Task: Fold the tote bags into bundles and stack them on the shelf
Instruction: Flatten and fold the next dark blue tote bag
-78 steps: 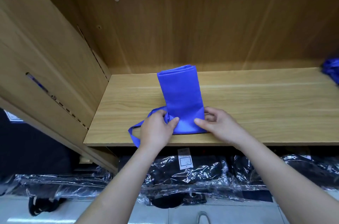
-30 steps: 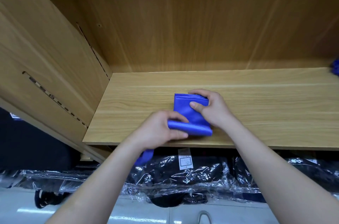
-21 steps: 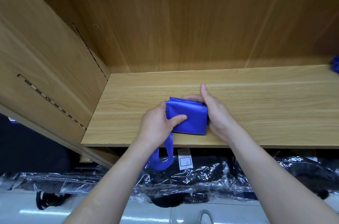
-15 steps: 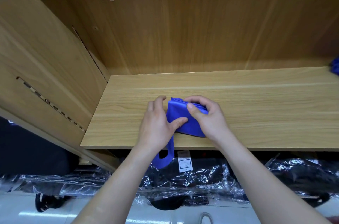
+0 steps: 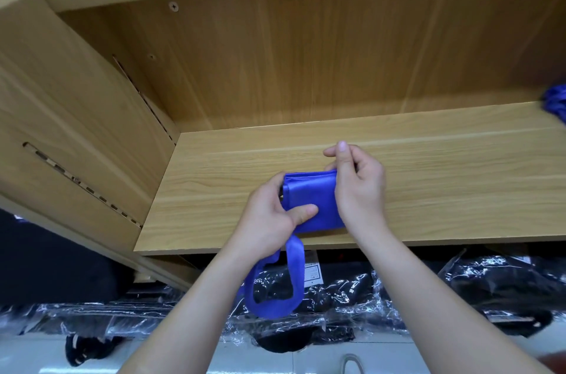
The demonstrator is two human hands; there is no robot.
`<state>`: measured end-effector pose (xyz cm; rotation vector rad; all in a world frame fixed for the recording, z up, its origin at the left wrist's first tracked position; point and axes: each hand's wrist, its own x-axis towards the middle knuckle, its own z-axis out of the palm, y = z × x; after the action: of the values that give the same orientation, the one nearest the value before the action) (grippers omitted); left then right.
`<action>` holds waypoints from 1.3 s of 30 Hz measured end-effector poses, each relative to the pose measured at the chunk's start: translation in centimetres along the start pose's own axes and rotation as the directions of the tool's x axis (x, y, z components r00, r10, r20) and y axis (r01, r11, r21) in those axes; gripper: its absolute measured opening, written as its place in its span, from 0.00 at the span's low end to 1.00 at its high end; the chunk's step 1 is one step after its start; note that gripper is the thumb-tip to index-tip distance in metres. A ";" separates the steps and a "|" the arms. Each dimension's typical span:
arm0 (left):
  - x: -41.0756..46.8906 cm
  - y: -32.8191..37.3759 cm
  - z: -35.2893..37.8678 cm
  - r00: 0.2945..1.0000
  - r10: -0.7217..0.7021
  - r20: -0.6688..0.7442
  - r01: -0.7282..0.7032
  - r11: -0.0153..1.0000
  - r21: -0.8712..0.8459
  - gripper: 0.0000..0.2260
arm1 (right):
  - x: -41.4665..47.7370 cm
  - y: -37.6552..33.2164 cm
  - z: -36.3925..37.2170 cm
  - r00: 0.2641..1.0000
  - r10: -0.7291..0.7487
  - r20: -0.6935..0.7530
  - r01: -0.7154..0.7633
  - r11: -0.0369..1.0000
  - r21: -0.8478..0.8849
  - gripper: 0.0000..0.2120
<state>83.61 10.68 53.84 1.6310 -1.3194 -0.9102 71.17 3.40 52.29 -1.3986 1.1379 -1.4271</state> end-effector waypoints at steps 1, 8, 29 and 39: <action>0.0 -0.1 -0.2 0.999 0.011 -0.033 -0.010 1.000 0.020 0.13 | -0.1 -0.3 -0.4 0.994 -0.056 0.096 0.061 0.997 -0.045 0.16; 0.0 0.0 -0.5 0.977 0.212 0.010 -0.195 0.878 0.437 0.12 | 2.4 -4.9 -2.6 0.562 0.136 0.816 0.704 0.440 -0.558 0.30; -2.2 -2.9 -9.1 0.985 -0.170 -0.033 0.132 0.860 -0.494 0.18 | 3.7 -2.5 -6.5 0.509 -0.163 0.845 0.849 0.260 -0.461 0.29; -2.4 -1.4 -10.0 0.981 0.028 -0.193 0.116 0.709 0.696 0.22 | 2.9 -5.3 -5.6 0.566 0.019 0.824 0.809 0.177 -0.560 0.27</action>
<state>92.77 14.77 56.62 2.2710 -1.6030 -0.2308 65.64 2.31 58.26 -3.0554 1.0284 -0.1388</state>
